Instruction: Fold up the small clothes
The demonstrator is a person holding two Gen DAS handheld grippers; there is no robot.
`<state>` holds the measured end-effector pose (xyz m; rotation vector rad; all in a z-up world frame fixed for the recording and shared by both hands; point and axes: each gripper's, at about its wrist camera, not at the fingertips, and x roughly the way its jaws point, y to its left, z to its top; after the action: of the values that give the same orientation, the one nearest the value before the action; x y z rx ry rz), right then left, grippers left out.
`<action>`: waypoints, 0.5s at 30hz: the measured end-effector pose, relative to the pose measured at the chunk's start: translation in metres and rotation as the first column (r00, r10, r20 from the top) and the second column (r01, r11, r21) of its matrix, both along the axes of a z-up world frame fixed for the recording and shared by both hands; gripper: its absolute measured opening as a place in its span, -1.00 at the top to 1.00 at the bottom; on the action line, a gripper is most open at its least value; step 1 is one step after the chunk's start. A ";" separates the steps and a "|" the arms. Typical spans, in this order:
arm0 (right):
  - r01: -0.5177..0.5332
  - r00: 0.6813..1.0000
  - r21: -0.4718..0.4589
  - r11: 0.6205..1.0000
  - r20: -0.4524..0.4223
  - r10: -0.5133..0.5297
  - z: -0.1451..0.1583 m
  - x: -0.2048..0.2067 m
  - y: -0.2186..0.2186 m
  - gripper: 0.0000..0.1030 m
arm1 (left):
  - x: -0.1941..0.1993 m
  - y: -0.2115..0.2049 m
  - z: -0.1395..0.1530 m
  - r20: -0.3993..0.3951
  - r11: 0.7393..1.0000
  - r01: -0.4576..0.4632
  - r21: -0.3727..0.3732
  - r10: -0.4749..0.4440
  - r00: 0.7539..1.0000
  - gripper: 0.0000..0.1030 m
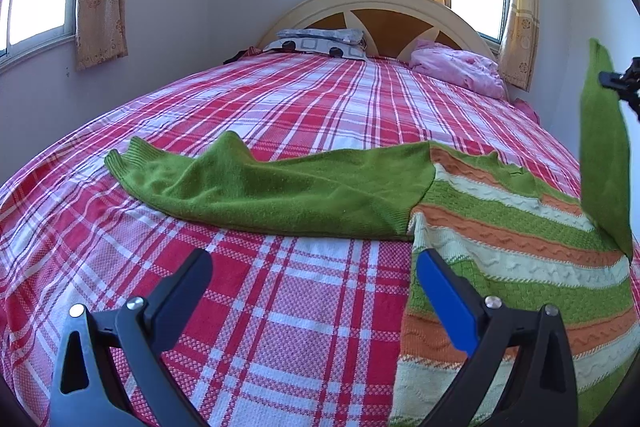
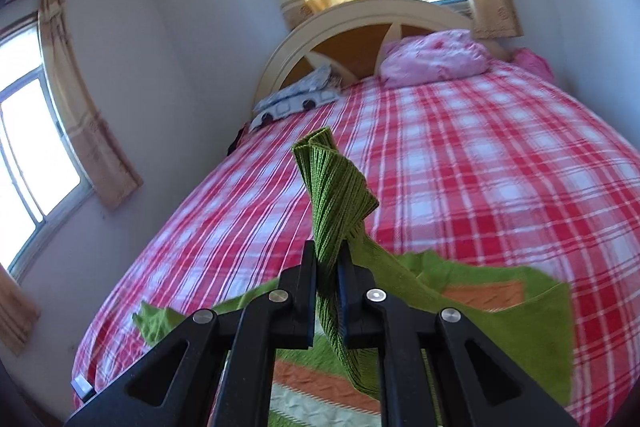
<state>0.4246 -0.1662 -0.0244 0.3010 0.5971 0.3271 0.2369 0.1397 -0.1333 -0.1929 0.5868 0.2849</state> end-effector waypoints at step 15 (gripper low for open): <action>-0.266 0.940 -0.137 0.954 -0.254 0.226 -0.151 -0.002 0.099 -0.46 | 0.004 -0.015 0.007 -0.064 0.990 0.129 0.063 -0.125 0.990 -1.00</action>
<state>0.4228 -0.0675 -0.1758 0.0997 0.8963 0.4836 0.2413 0.1245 -0.1265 -0.0824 0.6448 0.1872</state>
